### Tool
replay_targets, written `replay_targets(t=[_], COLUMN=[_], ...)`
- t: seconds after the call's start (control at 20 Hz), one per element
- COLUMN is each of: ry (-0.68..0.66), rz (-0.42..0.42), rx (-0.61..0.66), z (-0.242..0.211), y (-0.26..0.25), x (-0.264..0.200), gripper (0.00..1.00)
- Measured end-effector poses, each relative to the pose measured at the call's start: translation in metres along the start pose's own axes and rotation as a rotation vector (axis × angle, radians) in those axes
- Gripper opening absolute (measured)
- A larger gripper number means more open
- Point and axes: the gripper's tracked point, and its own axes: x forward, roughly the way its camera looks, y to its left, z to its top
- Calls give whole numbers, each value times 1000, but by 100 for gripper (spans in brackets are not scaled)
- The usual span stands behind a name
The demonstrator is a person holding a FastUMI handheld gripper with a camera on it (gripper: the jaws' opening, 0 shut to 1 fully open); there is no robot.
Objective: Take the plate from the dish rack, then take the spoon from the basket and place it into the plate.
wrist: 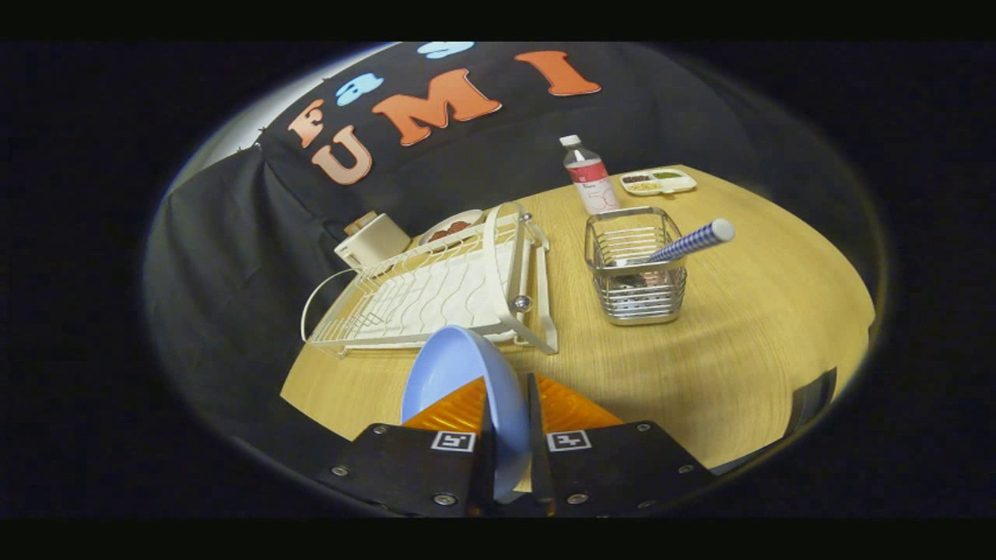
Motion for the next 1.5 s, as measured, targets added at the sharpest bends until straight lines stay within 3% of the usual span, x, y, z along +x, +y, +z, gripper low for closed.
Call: replay_targets(t=[0.2, 0.3, 0.5, 0.6, 0.75, 0.85, 1.1, 1.2, 1.5], ry=[-21, -44, -144, -220, -340, -412, -541, -577, -602], rz=[-119, -72, -61, -70, -139, -193, -318, -323, -364], rx=[-38, -40, -69, -61, -66, -75, -165, -192, -232], z=[-7, -8, 11, 34, 67, 88, 122, 129, 133], y=[-31, -20, -25, -30, -48, -62, -84, -81, -84], x=[11, 11, 5, -2, -17, -27, -42, -41, -31], gripper=[21, 23, 41, 60, 78, 82, 82, 76, 34])
